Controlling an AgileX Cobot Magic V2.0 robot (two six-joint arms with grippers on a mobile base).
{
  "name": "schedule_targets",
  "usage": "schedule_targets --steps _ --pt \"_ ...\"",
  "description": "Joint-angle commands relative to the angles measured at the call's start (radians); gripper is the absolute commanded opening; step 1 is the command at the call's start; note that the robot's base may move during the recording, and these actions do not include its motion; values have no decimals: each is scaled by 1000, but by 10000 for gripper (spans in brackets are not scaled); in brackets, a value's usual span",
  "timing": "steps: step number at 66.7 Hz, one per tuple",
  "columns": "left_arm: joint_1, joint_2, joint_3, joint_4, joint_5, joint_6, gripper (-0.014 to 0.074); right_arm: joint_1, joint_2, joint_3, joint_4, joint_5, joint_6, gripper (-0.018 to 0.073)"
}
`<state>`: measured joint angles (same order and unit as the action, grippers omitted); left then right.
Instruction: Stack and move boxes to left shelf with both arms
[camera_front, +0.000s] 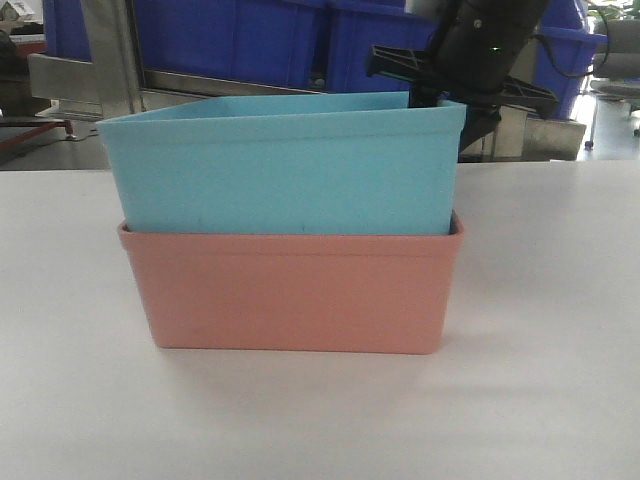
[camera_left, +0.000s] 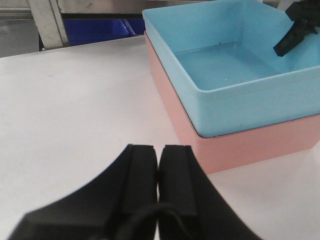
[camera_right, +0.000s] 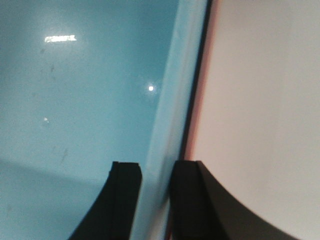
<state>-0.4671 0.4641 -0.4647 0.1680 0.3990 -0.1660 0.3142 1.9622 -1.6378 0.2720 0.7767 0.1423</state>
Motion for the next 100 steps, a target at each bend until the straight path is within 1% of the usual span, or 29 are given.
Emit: schedule_targets --steps 1,5,10,11,12,13,21,25,28,36,40,46,53,56,62,69,73,79,86,91,100 --pt "-7 3 -30 -1 -87 0 -7 -4 -57 -33 25 -56 10 60" --pt "-7 3 -30 -1 -87 0 -7 -4 -57 -33 23 -56 10 74" --pt "-7 3 -30 -1 -83 0 -7 -4 -58 -34 15 -54 9 161" --pt "-7 3 -30 -1 -83 0 -7 -4 -58 -35 13 -54 9 197" --pt "-7 3 -30 -1 -81 0 -7 -4 -58 -35 12 -54 9 211" --pt "-7 3 -30 -1 -81 0 -7 -4 -58 -36 11 -54 9 253" --pt "-7 3 -30 -1 -63 0 1 -4 -64 -46 -5 -48 9 506" --pt "-7 3 -30 -1 -58 0 24 -4 -71 -52 -27 -39 9 588" --pt "-7 3 -30 -3 -58 0 52 -4 -77 -53 -42 -36 9 620" --pt "-7 5 -32 -43 -60 0 198 -4 -95 -70 -91 -5 9 624" --pt "-7 12 -43 -63 -60 -2 307 -4 -106 -70 -107 2 9 624" --pt "-7 45 -75 -72 -58 -2 464 -4 -120 -70 -136 12 9 624" --pt "-7 103 -135 -72 -52 -28 558 -4 -131 -70 -143 17 2 624" --pt "-7 134 -172 -72 -43 -48 566 -4 -132 -70 -143 23 2 624" --pt "-5 219 -256 -69 11 -89 566 -4 -132 -70 -143 42 1 624" --pt "16 339 -364 -69 84 -91 566 -4 -132 -70 -143 73 -30 624" --pt "39 421 -434 -63 126 -91 566 -4 -132 -70 -143 85 -40 624" --pt "93 566 -562 -58 175 -91 566 -4 -132 -70 -142 99 -40 624" --pt "127 690 -672 -58 217 -89 566 -2 -132 -70 -142 104 -40 624" --pt "136 772 -746 -58 235 -87 566 3 -132 -70 -142 103 -40 624" --pt "132 931 -866 -58 268 -85 566 22 -132 -70 -143 85 -38 624"
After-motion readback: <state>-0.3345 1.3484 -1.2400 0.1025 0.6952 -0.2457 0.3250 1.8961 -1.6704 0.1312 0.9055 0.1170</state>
